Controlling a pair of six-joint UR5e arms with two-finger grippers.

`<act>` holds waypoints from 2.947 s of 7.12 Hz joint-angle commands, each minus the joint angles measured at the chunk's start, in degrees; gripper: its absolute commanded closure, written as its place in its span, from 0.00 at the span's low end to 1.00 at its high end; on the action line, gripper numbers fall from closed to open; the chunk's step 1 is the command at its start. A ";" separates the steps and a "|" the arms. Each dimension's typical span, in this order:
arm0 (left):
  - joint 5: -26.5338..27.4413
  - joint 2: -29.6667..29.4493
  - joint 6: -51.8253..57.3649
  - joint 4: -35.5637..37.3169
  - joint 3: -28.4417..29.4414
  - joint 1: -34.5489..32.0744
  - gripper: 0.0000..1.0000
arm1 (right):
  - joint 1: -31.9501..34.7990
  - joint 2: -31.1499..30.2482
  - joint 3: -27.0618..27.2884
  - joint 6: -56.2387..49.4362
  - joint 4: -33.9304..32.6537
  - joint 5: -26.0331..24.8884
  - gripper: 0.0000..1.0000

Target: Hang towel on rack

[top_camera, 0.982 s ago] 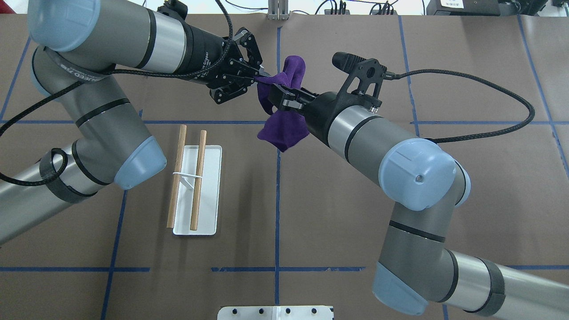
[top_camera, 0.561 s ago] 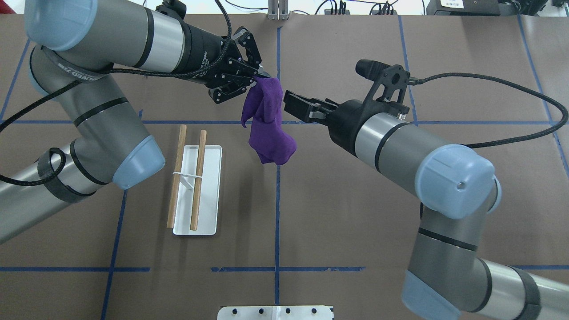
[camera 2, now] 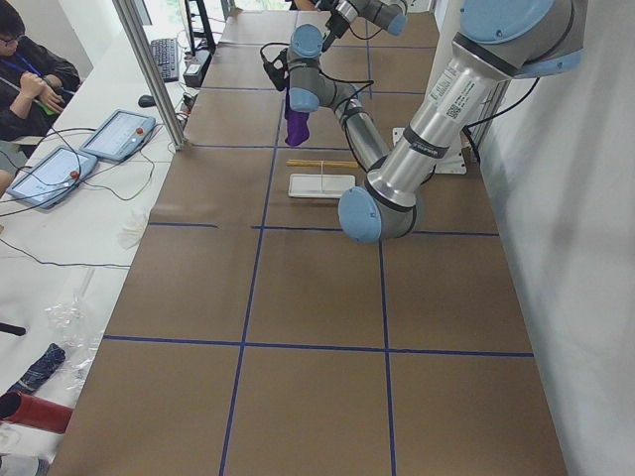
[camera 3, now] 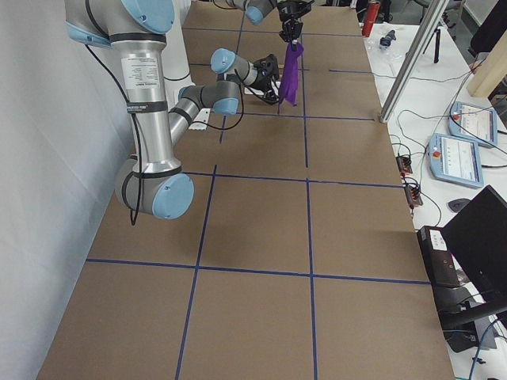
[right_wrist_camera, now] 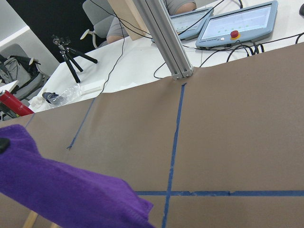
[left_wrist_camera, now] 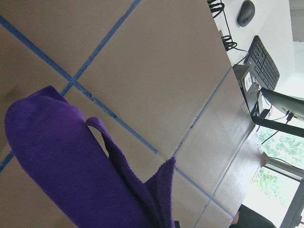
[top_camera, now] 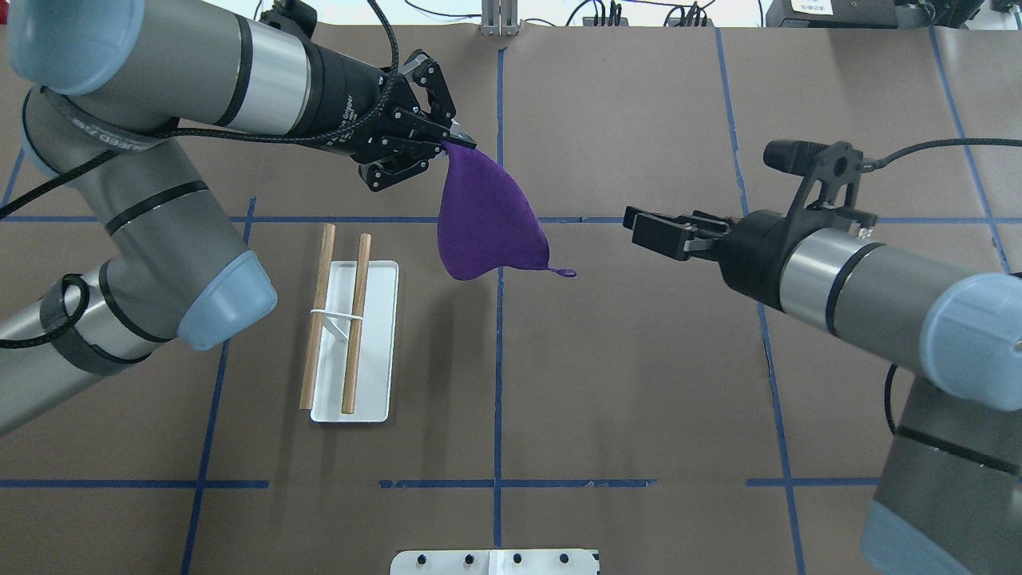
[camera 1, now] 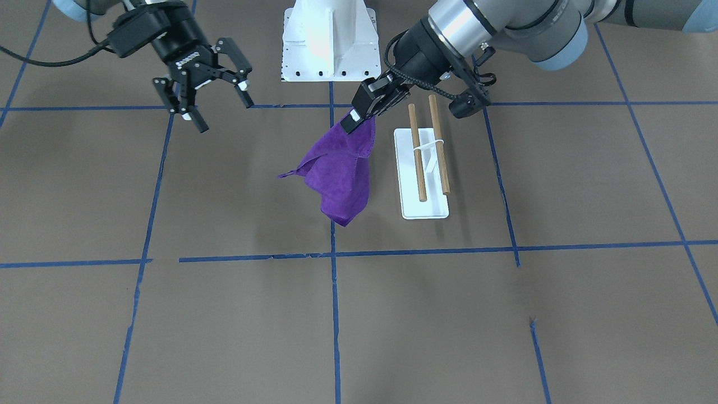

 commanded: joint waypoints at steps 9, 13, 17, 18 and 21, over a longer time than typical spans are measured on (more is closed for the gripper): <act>34.54 14.56 22.80 34.42 -23.39 14.94 1.00 | 33.22 -8.53 -10.39 -38.25 -18.72 32.71 0.00; 39.10 26.41 27.72 34.51 -23.66 14.59 1.00 | 39.20 -8.62 -13.73 -42.15 -22.87 42.20 0.00; 41.40 28.38 28.36 34.34 -21.90 14.85 1.00 | 39.91 -8.54 -14.87 -42.25 -23.93 42.20 0.00; 41.67 28.20 28.27 34.42 -21.12 15.03 0.58 | 40.17 -8.37 -15.48 -42.68 -23.93 42.20 0.00; 43.43 28.38 30.10 34.51 -19.09 14.86 0.00 | 43.85 -8.28 -18.64 -47.42 -24.02 44.12 0.00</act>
